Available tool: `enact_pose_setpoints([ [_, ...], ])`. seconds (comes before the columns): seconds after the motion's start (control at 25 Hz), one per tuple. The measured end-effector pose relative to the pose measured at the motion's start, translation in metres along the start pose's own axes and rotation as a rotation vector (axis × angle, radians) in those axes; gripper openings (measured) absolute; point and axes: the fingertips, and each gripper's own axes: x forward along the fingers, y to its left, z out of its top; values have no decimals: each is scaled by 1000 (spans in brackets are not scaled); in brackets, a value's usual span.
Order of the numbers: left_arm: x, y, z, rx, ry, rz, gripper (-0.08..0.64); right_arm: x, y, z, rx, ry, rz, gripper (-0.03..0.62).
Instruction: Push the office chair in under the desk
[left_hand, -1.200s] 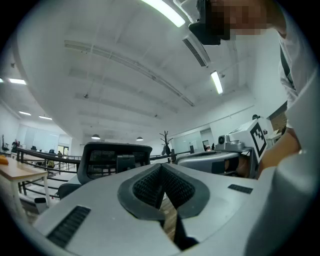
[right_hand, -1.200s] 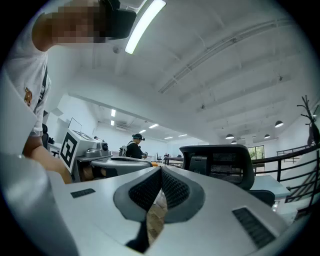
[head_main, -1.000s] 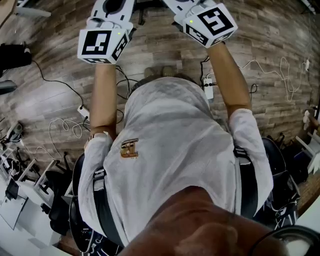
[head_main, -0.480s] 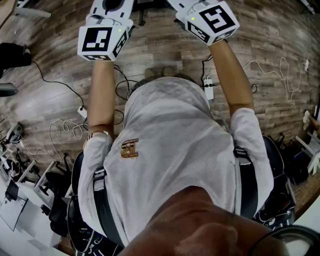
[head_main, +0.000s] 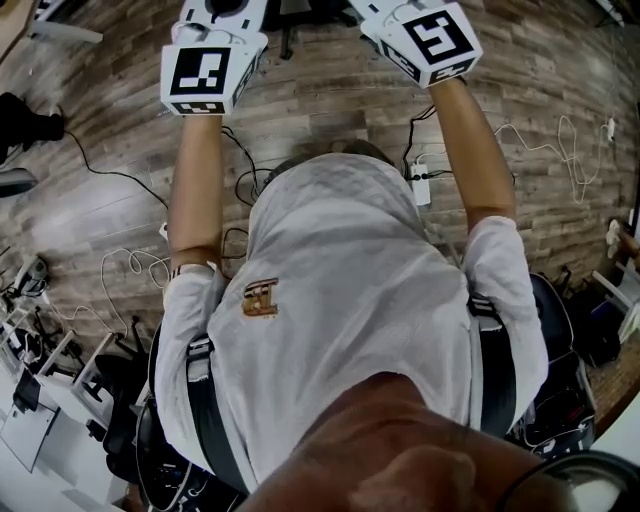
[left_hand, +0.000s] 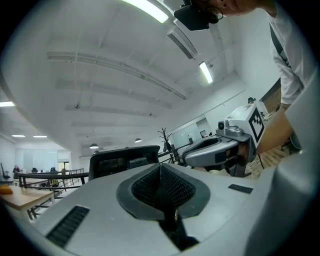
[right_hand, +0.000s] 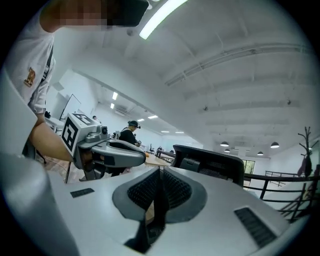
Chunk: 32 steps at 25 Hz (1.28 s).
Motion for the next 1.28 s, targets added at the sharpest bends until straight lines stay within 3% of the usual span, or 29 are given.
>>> enact_pose_setpoints([
  [0.52,3,31,-14,224,55,-30,26,19,-15,-15,-182,119,-93,62],
  [0.8,3,45,-24,349,98,-38,93,28,-17,-26,-269,194,-75,153],
  [1.0,9,51,-38,398,142,-39,127,32,-22,-37,-342,249,-59,193],
  [1.28,25,60,-52,540,205,-47,205,41,-40,-51,-530,322,-66,221],
])
